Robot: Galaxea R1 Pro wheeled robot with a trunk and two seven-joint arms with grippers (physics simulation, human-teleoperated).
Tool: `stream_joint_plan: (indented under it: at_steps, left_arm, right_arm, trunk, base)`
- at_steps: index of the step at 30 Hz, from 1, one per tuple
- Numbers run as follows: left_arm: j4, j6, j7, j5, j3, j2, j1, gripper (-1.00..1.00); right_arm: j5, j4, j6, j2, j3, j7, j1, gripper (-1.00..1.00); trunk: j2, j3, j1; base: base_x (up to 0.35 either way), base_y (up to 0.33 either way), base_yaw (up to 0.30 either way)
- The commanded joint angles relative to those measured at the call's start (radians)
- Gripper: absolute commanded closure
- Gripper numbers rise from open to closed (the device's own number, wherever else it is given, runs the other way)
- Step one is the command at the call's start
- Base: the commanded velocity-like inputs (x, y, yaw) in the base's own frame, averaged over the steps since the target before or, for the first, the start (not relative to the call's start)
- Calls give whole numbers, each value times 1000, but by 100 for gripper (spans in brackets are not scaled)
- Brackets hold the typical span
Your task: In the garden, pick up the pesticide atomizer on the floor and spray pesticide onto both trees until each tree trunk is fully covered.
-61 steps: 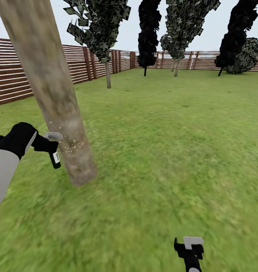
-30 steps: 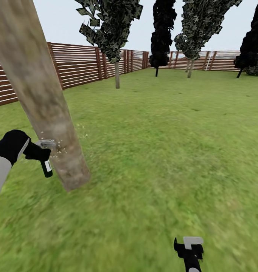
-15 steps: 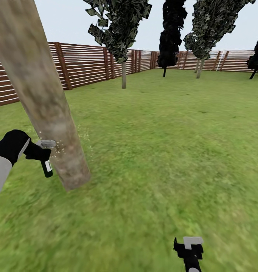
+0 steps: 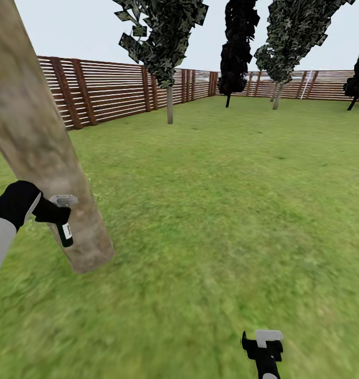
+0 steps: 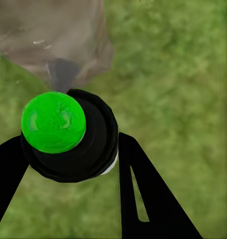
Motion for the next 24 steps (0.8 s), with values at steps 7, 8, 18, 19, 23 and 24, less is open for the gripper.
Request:
stream_joint_plan:
  at_steps: [7,8,18,19,23,24]
  left_arm:
    - [12,0,0,-3,0,15,4,100]
    - [14,0,0,-2,0,23,15,100]
    - [14,-12,83,0,133,34,109,100]
    - [14,-13,88,0,147,31,110,100]
    - [15,-22,137,1,158,30,148,100]
    - [16,-27,146,2,158,30,156,100]
  right_arm:
    - [0,0,0,0,0,0,0,-100]
    - [0,0,0,1,0,0,0,-100]
    - [0,0,0,3,1,0,0,-100]
    - [0,0,0,3,0,0,0,-100]
    - [0,0,0,0,0,0,0,-100]
    - [0,0,0,0,0,0,0,-100]
  trunk:
    - [0,0,0]
    - [0,0,0]
    - [0,0,0]
    - [0,0,0]
    - [0,0,0]
    - [0,0,0]
  base:
    - [5,-276,3]
    - [0,-277,111]
    - [33,-277,263]
    - [103,-277,185]
    - [119,-276,33]
    - [136,-272,2]
